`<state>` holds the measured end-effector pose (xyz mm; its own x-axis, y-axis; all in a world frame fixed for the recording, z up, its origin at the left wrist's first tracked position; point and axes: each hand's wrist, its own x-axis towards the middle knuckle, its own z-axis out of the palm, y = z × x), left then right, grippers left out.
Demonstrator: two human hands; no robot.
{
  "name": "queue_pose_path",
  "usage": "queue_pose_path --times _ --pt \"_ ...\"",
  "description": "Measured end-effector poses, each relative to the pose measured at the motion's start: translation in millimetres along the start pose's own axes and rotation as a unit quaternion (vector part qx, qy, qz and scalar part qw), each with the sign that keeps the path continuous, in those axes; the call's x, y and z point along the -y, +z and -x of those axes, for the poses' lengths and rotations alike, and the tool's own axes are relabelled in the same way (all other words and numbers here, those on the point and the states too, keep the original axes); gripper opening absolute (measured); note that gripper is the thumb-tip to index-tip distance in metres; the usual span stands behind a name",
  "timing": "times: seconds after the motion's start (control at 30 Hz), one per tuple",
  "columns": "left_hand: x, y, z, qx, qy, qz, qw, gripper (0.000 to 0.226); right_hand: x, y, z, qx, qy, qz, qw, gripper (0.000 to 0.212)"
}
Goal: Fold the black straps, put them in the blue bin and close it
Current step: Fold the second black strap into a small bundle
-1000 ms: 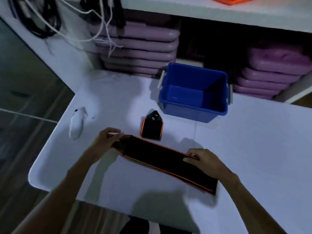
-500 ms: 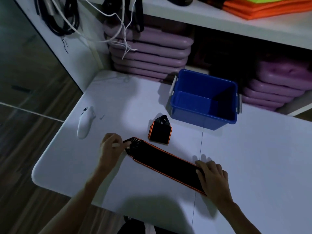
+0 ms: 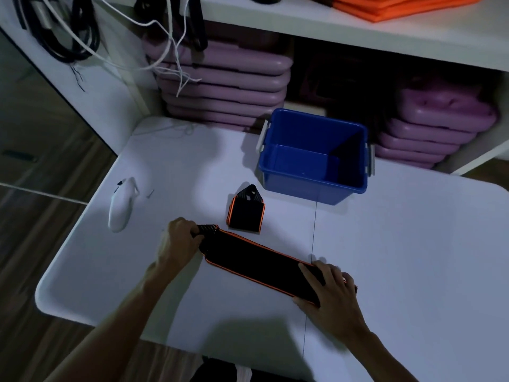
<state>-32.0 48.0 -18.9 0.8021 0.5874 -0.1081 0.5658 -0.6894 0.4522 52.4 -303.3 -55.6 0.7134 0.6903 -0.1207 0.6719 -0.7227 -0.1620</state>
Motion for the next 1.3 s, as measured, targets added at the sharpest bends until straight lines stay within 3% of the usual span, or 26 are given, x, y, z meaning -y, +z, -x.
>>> queue_pose_path --times 0.13,0.27,0.33,0.53,0.8,0.9,1.0,1.07,1.13,1.3 --pt "3.6 -9.4 -6.5 0.015 -0.021 0.023 0.999 0.011 -7.5 0.5 -0.7 -0.017 -0.032 0.015 0.999 0.066" --pt "6.6 -16.2 -15.8 0.042 -0.178 0.175 0.967 0.022 -15.5 6.1 3.7 -0.022 -0.051 0.041 0.998 0.067" --pt "10.5 -16.1 -19.3 0.063 -0.212 0.179 0.959 0.022 -17.6 6.5 8.2 -0.022 -0.058 0.052 0.997 0.067" --pt "28.2 -13.3 -22.7 0.025 -0.182 0.156 0.971 0.006 -18.6 7.3 20.6 -0.003 -0.063 0.04 0.997 0.068" --pt "46.6 2.2 -55.5 -0.087 -0.225 0.225 0.944 0.019 28.9 16.2 18.2 -0.017 -0.052 -0.032 0.998 0.07" --pt "24.5 6.8 -29.9 -0.168 -0.095 0.103 0.976 0.032 65.8 21.1 16.4 -0.027 -0.033 -0.056 0.998 0.072" --pt "11.9 30.7 12.8 -0.113 0.048 -0.016 0.992 0.043 88.6 27.7 20.4 -0.008 -0.023 -0.066 0.998 0.073" --pt "21.3 49.5 28.6 -0.011 0.073 -0.067 0.995 0.053 94.9 31.0 24.4 -0.004 -0.019 -0.073 0.997 0.073" --pt "36.0 60.6 30.4 0.038 0.07 -0.092 0.993 0.057 98.4 33.9 29.1 -0.001 -0.017 -0.079 0.997 0.073" --pt "36.1 48.7 37.0 -0.016 0.102 -0.1 0.99 0.049 108.2 33.5 44.4 0.011 -0.049 -0.108 0.993 0.08"
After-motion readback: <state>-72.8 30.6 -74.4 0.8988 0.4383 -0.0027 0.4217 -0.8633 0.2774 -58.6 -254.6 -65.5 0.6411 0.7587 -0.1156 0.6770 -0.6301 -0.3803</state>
